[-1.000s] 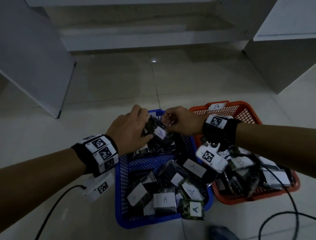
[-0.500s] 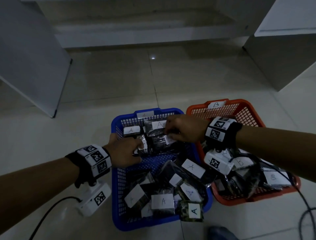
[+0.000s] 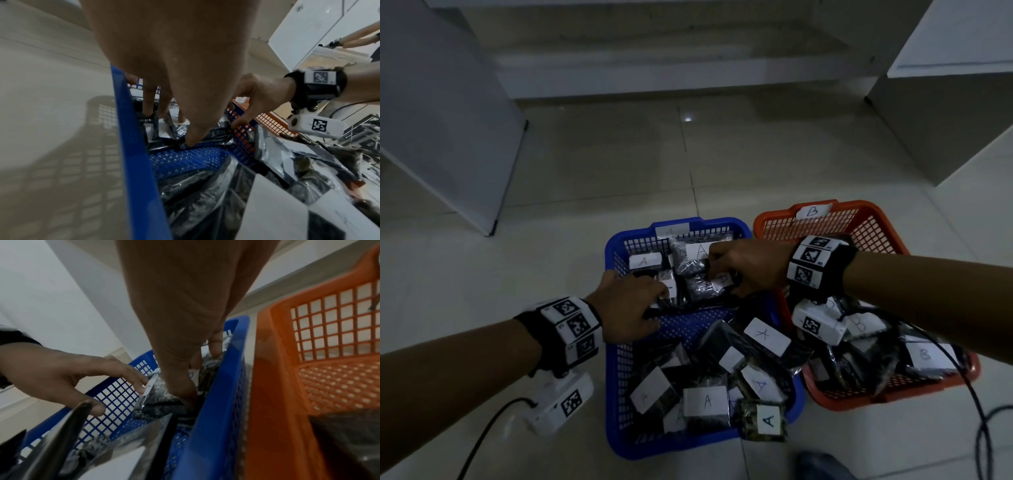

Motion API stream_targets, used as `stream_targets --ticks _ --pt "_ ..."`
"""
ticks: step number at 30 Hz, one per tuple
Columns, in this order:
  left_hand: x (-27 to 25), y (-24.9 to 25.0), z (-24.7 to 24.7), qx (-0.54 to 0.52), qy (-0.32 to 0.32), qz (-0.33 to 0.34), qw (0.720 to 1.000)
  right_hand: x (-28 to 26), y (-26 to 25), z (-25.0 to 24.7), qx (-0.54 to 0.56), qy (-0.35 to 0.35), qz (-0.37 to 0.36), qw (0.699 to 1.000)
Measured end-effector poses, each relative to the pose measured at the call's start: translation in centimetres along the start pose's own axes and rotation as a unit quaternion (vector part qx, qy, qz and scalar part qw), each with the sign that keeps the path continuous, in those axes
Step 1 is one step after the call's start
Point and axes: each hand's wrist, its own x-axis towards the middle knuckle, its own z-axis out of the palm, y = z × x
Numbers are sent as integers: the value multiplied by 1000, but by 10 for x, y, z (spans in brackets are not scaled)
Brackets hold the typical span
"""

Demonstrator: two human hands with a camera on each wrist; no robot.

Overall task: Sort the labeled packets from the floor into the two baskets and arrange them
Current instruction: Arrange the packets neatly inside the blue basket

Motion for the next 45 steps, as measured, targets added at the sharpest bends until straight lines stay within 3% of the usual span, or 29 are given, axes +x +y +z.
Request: stream_targets --ticks 3,9,14,18,25,33,38,40,42,45 --pt "-1 -4 1 12 12 6 1000 -1 0 -4 -2 4 1 1000" --pt "-2 -3 4 32 -4 8 999 -2 -5 -6 -113 18 2 993" --pt "-4 -2 4 35 -20 5 999 -4 -4 -6 -23 -10 0 1000" --pt "-5 0 3 34 -20 4 999 -3 -7 -3 -46 -12 1 999" --pt "0 2 -7 47 38 19 998 -5 0 -3 -56 34 13 998" --pt "6 4 -12 64 -11 27 998 -11 5 -4 -23 68 6 997" --pt "1 2 -13 29 32 38 998 -24 7 -12 16 119 5 993" --pt "-3 4 -17 0 60 51 997 -35 8 -18 38 97 23 994" --pt "-9 11 -24 -57 69 70 994 -49 6 -20 61 28 37 997" --pt "-16 28 -29 -176 11 94 980 -70 -6 -14 86 -66 35 994"
